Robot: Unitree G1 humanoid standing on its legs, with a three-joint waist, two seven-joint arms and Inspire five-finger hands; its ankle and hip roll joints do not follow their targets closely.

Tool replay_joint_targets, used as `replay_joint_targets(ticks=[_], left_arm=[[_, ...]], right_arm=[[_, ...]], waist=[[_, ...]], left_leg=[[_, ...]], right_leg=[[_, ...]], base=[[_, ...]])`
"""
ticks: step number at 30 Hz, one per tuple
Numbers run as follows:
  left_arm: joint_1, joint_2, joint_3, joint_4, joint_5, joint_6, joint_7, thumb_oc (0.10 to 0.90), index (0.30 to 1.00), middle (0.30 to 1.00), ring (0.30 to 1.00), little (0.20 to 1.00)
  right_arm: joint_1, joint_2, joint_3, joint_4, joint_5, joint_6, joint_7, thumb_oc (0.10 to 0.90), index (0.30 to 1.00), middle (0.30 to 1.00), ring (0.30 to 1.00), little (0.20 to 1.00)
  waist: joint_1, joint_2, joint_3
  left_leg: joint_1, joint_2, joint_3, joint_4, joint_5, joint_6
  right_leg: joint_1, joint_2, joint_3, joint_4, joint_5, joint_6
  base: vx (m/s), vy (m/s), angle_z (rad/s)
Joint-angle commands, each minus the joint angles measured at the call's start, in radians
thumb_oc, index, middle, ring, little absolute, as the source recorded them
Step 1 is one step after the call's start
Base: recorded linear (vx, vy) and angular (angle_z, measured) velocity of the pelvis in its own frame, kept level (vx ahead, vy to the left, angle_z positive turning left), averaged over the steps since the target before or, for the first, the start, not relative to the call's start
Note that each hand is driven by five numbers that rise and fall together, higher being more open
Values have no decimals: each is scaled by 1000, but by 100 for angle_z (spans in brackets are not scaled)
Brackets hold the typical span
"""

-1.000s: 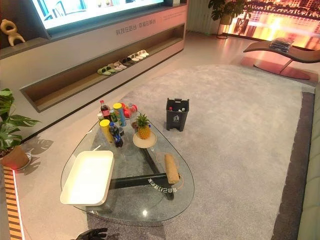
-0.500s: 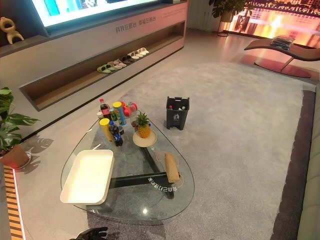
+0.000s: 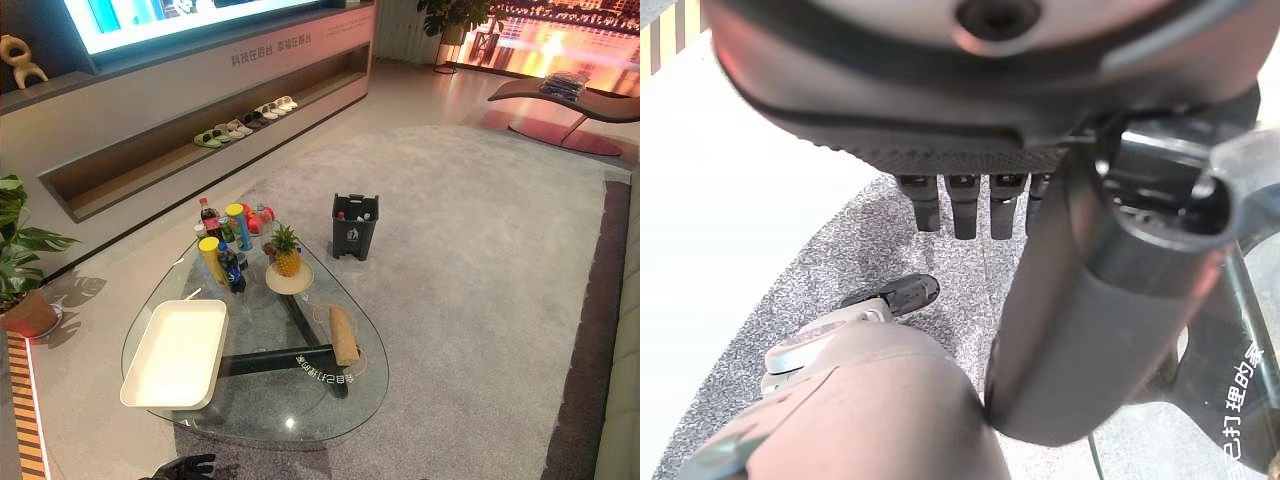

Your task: Wipe the table with a cloth and put it in the basket.

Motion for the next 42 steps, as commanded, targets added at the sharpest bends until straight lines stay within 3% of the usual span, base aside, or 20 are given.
replay_joint_targets(ticks=[1,12,16,20,30,36,42], left_arm=[[-78,-10,-16,68,29,-28,14,800,900,900,900,900],[-76,0,-13,40,-36,-41,69,800,900,900,900,900],[-116,10,-12,8,-146,-70,102,800,900,900,900,900],[-234,25,19,-13,-309,-112,137,800,900,900,900,900],[-340,67,71,-36,-513,-175,108,800,900,900,900,900],[-382,78,66,-70,-526,-168,124,800,900,900,900,900],[-376,96,75,-86,-507,-149,120,800,900,900,900,900]], right_arm=[[-76,-16,34,36,-3,-8,2,800,900,900,900,900],[-76,-36,49,29,-1,2,11,800,900,900,900,900],[-110,-65,64,6,13,-7,0,800,900,900,900,900],[-228,-72,82,-9,54,4,-52,800,900,900,900,900],[-340,-112,70,-36,156,-10,-134,800,900,900,900,900],[-398,-135,59,-59,214,-18,-158,800,900,900,900,900],[-393,-143,33,-82,255,-64,-207,800,900,900,900,900]], waist=[[2,-25,4],[-6,-5,42],[-21,16,116],[-39,34,240],[-11,33,395],[-7,29,449],[-7,20,449]], left_leg=[[3,-31,-20,0,-74,-6],[-38,-28,-21,0,-54,-12],[-118,-35,-19,0,-25,-9],[-250,-45,-19,0,18,-2],[-433,-67,-44,24,80,-15],[-609,-85,-58,209,56,-18],[-800,-91,-78,484,-40,-1]], right_leg=[[12,-13,-57,31,-50,31],[-31,-17,-50,25,-28,35],[-122,-23,-39,36,-8,33],[-281,-12,-9,56,30,21],[-482,-14,-28,177,22,9],[-639,-3,-36,334,-16,-7],[-811,2,-25,550,-93,-32]], base=[[0,0,0],[26,4,0],[-167,62,-4],[-277,35,0],[-113,-4,-3],[-88,-44,6],[-34,-71,20]])
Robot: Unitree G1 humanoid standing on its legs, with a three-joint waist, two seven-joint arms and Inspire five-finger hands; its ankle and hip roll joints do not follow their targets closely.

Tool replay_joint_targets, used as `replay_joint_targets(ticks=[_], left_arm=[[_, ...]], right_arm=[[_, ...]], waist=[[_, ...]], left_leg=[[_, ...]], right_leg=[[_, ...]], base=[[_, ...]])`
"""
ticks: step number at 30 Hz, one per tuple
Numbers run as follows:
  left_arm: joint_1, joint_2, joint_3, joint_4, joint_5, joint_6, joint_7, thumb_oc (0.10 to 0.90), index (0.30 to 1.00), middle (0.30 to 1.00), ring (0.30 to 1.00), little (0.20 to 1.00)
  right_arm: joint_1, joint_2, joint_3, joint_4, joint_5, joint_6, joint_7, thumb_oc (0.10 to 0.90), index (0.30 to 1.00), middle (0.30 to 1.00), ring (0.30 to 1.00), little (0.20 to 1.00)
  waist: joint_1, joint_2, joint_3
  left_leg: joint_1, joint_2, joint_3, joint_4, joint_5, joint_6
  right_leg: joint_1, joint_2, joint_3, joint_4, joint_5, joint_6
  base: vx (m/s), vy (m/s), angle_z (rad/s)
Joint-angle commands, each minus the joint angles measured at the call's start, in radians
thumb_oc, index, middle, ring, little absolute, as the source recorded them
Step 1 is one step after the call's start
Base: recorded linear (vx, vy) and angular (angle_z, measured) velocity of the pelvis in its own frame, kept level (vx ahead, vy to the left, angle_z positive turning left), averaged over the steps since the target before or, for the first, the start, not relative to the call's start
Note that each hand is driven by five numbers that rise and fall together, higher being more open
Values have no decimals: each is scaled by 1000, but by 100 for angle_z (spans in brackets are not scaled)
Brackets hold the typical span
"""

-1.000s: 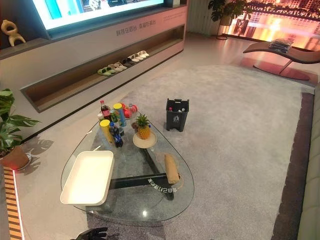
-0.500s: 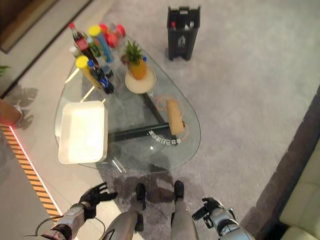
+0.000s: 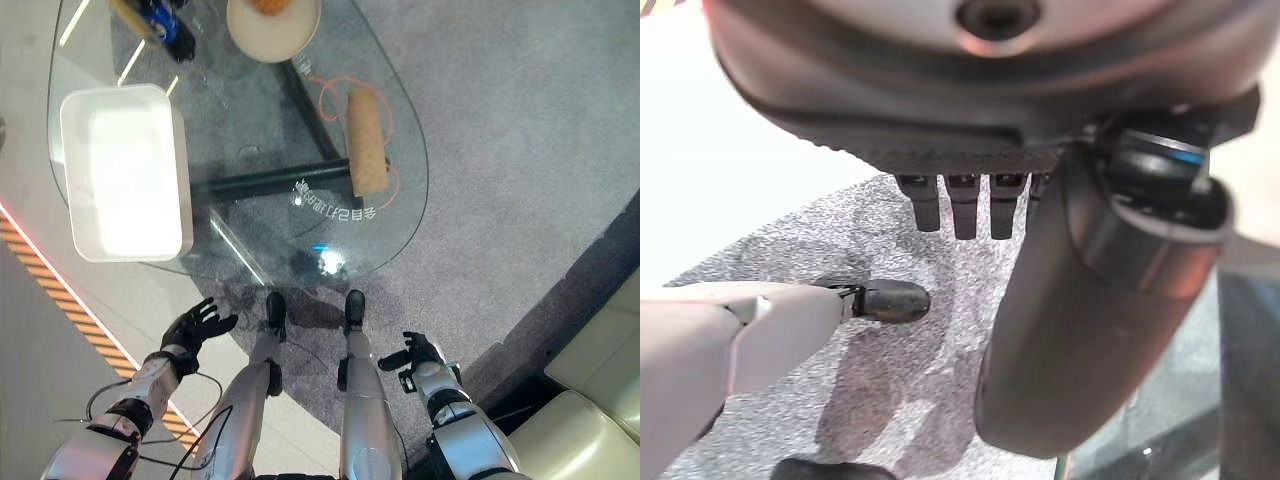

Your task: Wipe the table with a cloth and put it in the basket.

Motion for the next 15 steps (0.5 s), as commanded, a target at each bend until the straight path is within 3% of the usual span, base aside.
replay_joint_targets(ticks=[1,6,15], left_arm=[[62,64,36,5,4,-1,10,800,900,900,900,900],[61,82,39,-1,10,21,-2,800,900,900,900,900],[45,100,27,3,15,21,-9,800,900,900,900,900]], right_arm=[[61,-60,-9,-6,48,-14,-50,800,900,900,900,900],[26,-86,-34,-19,77,-89,-97,800,900,900,900,900],[-20,-127,-68,-60,148,-180,-118,800,900,900,900,900]], waist=[[-8,-15,-15],[-5,-15,-15],[0,-26,-15]], left_leg=[[-180,-49,-37,280,-124,11],[-235,-35,-40,365,-162,21],[-251,-31,-43,382,-170,21]], right_leg=[[-132,36,-26,171,-70,-20],[-188,46,-19,254,-95,-32],[-201,50,-27,266,-94,-39]], base=[[-14,-57,24],[-8,-35,8],[-7,-21,-4]])
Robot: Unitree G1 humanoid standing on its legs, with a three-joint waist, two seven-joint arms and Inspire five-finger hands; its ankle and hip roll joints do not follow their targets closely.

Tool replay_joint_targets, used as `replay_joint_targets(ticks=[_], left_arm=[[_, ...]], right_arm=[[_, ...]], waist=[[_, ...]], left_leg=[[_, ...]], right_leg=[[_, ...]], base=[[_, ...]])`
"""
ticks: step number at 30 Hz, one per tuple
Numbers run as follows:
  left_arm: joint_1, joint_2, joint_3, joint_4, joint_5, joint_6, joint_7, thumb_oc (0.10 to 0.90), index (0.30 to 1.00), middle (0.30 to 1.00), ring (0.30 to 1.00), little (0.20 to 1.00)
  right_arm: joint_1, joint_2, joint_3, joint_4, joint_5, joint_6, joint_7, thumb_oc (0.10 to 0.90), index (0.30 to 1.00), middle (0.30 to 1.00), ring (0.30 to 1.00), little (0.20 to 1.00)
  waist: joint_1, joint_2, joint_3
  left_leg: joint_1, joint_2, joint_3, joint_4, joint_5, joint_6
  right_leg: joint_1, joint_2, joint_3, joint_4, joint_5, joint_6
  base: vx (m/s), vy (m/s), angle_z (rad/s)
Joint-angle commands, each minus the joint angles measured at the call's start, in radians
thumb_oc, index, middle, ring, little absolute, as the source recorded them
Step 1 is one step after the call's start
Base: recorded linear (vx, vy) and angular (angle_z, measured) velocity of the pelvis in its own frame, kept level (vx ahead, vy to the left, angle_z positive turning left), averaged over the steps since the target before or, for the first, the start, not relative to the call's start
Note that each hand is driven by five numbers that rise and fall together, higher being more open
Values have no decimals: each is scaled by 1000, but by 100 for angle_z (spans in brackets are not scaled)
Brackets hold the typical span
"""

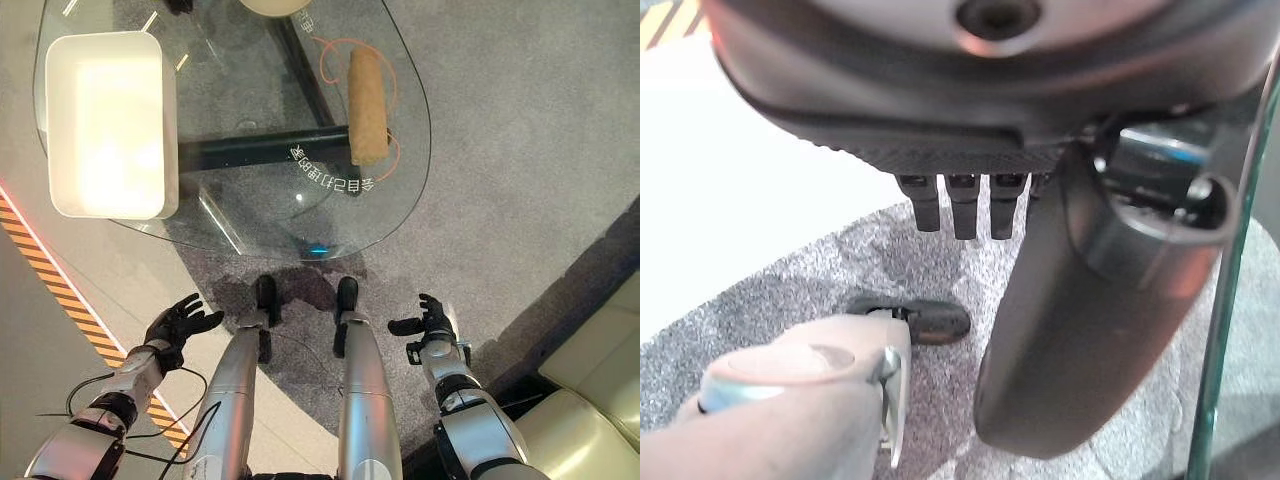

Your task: Wipe the table with a cloth and put it in the basket.

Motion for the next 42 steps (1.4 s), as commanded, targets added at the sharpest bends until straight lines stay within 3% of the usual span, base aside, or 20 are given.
replay_joint_targets(ticks=[1,9,13,18,21,29,42], left_arm=[[40,47,26,1,13,-9,3,800,900,900,900,900],[31,58,3,-6,5,3,10,800,900,900,900,900],[30,42,-20,15,-14,-21,14,800,900,900,900,900],[31,17,-42,18,-24,-42,28,800,900,900,900,900],[23,6,-55,25,-39,-48,29,800,900,900,900,900],[41,-30,-56,26,-44,-79,30,800,900,900,900,900],[63,-63,-82,-6,-37,-78,41,800,900,900,900,900]], right_arm=[[24,-79,-42,-41,62,-59,-48,800,900,900,900,900],[-58,-128,-43,-161,154,-103,-137,800,900,900,900,900],[-152,-154,-34,-257,204,-127,-277,800,900,900,900,900],[-238,-149,-16,-357,202,-130,-375,800,900,900,900,900],[-322,-151,37,-474,184,-109,-452,800,900,900,900,900],[-408,-121,85,-605,114,-44,-504,800,900,900,900,900],[-551,-90,176,-548,199,111,-511,800,900,900,900,900]], waist=[[5,-10,-22],[13,-14,-22],[15,-13,-22],[17,-6,-22],[19,1,-22],[25,13,-22],[56,35,-22]], left_leg=[[-25,-56,6,91,-72,35],[-33,-57,3,91,-71,32],[-26,-58,1,78,-68,27],[-20,-60,7,58,-65,26],[-19,-69,12,38,-57,24],[-1,-74,25,5,-47,21],[26,-82,36,-36,-31,23]], right_leg=[[8,29,-28,-5,6,-8],[2,26,-37,-7,11,-12],[10,25,-41,-25,15,-12],[13,27,-45,-40,14,-12],[13,25,-49,-66,18,-17],[29,22,-48,-97,18,-21],[51,7,-62,-129,26,-30]], base=[[0,0,0],[-12,-7,6],[-12,43,5],[-3,31,1],[-25,55,-1],[0,51,-1],[19,44,0]])
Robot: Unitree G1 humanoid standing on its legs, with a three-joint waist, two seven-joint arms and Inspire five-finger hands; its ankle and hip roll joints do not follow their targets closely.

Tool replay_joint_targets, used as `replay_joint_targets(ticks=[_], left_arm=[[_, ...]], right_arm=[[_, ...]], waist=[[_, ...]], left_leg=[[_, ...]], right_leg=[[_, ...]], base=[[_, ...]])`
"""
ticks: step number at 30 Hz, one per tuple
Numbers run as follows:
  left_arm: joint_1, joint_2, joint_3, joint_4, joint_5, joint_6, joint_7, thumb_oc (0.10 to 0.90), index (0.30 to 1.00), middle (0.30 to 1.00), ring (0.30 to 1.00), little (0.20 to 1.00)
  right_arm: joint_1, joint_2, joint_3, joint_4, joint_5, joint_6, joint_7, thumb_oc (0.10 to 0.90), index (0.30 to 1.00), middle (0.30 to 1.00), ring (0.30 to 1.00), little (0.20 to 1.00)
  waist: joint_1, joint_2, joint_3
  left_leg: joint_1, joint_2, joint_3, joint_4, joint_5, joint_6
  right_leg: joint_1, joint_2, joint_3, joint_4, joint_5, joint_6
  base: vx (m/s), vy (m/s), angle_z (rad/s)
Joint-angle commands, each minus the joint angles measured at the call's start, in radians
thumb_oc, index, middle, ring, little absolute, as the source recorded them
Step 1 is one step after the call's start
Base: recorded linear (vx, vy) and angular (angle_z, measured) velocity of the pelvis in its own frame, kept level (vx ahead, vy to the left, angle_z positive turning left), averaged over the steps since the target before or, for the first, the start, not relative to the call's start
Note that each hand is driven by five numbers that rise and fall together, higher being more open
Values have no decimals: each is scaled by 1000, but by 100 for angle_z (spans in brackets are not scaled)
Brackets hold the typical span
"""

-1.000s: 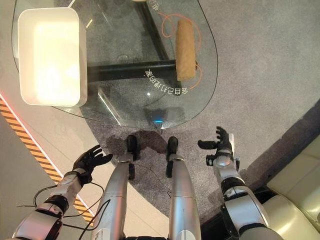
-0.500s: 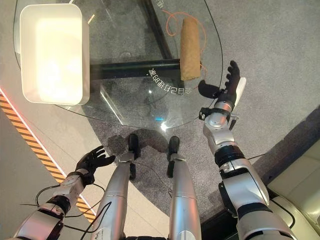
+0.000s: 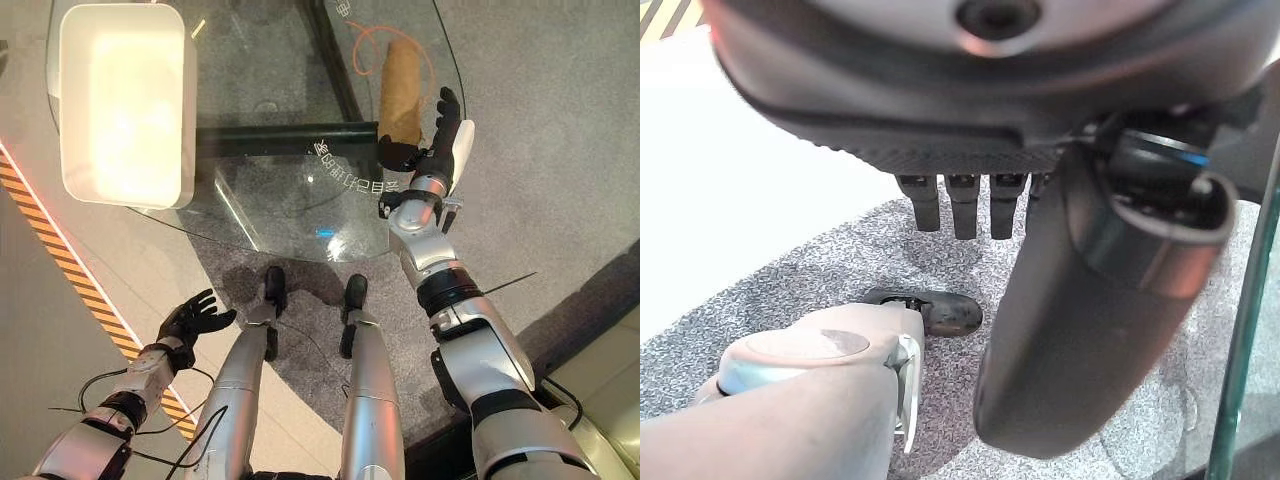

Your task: Wipe the table with a cloth and put it in the basket.

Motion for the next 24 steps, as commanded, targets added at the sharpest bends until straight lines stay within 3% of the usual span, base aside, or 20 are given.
replay_joint_targets(ticks=[1,13,24], left_arm=[[63,-29,-4,-2,-31,-27,25,800,900,900,900,900],[81,-39,-34,-30,-26,-9,28,800,900,900,900,900],[89,-46,-53,-35,-34,-8,32,800,900,900,900,900]], right_arm=[[-107,-41,30,-19,25,-3,-49,800,900,900,900,900],[-216,-38,77,131,91,104,-74,800,900,900,900,900],[-285,-50,113,248,39,155,-89,800,900,900,900,900]], waist=[[-1,41,-24],[31,61,-24],[48,83,-24]], left_leg=[[19,-57,35,35,-63,26],[28,-65,34,21,-54,30],[27,-72,31,22,-51,32]], right_leg=[[61,33,-50,-101,8,-11],[63,24,-65,-93,9,-13],[55,16,-69,-79,7,-9]], base=[[22,40,0],[11,15,1],[11,7,2]])
